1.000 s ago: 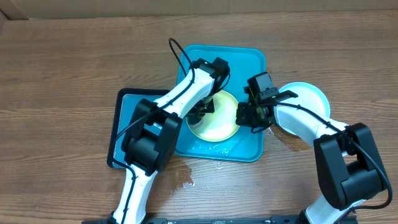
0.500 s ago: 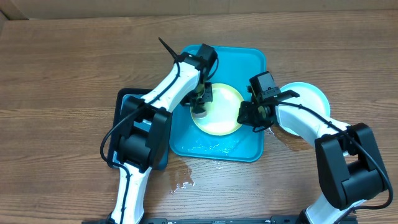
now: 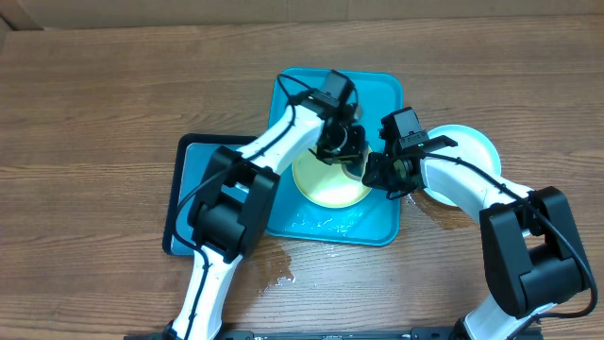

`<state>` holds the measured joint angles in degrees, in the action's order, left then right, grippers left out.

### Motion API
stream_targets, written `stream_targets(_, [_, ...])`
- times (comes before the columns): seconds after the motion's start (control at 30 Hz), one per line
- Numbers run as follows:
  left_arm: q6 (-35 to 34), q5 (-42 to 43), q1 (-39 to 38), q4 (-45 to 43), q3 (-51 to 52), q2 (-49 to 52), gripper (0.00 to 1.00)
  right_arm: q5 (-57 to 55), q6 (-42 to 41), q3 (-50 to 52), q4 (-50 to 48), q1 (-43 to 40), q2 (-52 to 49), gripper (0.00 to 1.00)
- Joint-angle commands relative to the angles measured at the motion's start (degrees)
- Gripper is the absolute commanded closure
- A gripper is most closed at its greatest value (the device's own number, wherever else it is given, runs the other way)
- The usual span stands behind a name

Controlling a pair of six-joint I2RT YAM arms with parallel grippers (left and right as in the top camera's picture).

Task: Clean dirty plates on tray and stack at the side
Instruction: 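Scrub the yellow plate on the tray with the sponge in the left gripper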

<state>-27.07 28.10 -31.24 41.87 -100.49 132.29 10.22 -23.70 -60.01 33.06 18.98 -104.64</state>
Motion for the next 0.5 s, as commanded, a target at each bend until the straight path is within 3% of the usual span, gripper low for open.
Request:
stream_targets(0.0, [-3.0,-0.2,-0.8,1.1,0.9,1.5,0.96,-1.2,2.3,0.8,0.9,0.5,-0.9,0.96])
stream_targets(0.13, [-4.9,-8.3,0.2,4.8,0.9,1.5,0.96,-1.2,2.3,0.8,1.0,0.5,-0.9,0.96])
stream_targets(0.3, [-6.7,-26.7,1.9,13.1,0.9,1.5,0.96,-1.2,2.3,0.8,1.0,0.5,-0.9,0.96])
stream_targets(0.47, [-7.9,-30.3,3.7,18.0,0.2,1.4,0.96,-1.2,2.3,0.8,1.0,0.5,-0.9,0.96])
